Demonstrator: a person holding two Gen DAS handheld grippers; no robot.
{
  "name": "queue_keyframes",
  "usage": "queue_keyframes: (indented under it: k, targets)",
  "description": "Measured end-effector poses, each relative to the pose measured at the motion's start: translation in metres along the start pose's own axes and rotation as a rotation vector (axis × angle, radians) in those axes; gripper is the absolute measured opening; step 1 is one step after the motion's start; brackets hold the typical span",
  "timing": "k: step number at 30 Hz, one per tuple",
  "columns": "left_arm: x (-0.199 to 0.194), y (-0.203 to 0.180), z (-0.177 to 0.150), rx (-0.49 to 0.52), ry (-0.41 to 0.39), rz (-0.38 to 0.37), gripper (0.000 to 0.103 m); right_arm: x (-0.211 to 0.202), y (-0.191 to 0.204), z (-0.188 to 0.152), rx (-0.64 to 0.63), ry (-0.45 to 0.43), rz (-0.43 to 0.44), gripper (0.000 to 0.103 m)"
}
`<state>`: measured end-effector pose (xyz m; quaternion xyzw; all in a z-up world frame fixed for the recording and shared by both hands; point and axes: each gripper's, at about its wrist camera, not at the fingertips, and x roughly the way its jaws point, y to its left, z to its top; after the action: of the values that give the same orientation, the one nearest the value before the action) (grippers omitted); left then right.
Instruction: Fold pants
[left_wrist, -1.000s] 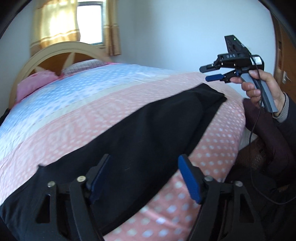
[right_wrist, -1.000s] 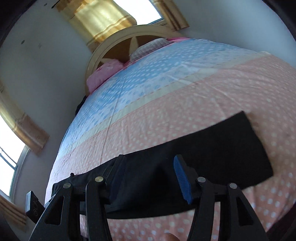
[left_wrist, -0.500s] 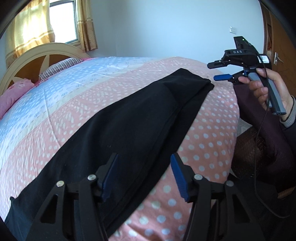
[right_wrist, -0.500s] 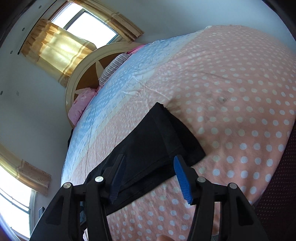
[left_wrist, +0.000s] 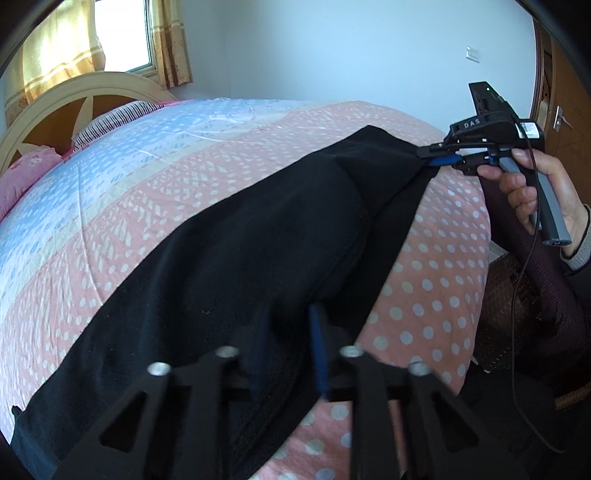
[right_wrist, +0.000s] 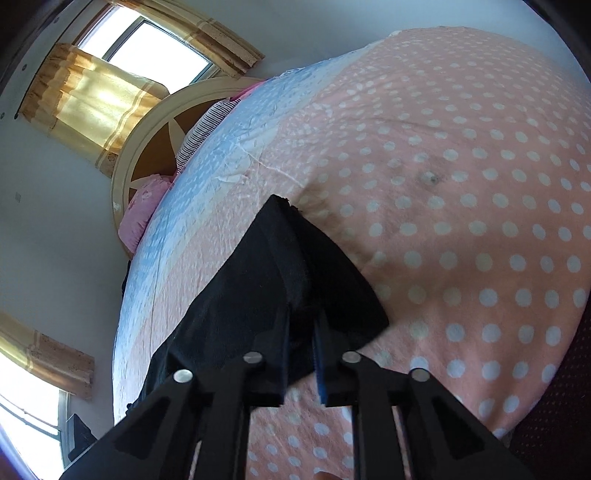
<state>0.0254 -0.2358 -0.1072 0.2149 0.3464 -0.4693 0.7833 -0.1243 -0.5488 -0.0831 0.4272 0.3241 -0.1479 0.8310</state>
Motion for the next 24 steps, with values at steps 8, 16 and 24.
queue_keyframes:
  k: [8,16,24]
  targets:
    - [-0.028,-0.002,0.015,0.012,-0.065,-0.019,0.004,-0.029,0.017,0.017,-0.083,-0.103,0.050,0.006]
    - [-0.008,-0.021,-0.002,0.046,-0.005,-0.044,0.004,-0.020,-0.013,0.008,-0.048,-0.059,-0.015,0.005]
    - [-0.011,-0.020,-0.006,0.031,-0.006,-0.077,0.004,-0.018,-0.016,0.002,-0.051,-0.076,-0.036,0.005]
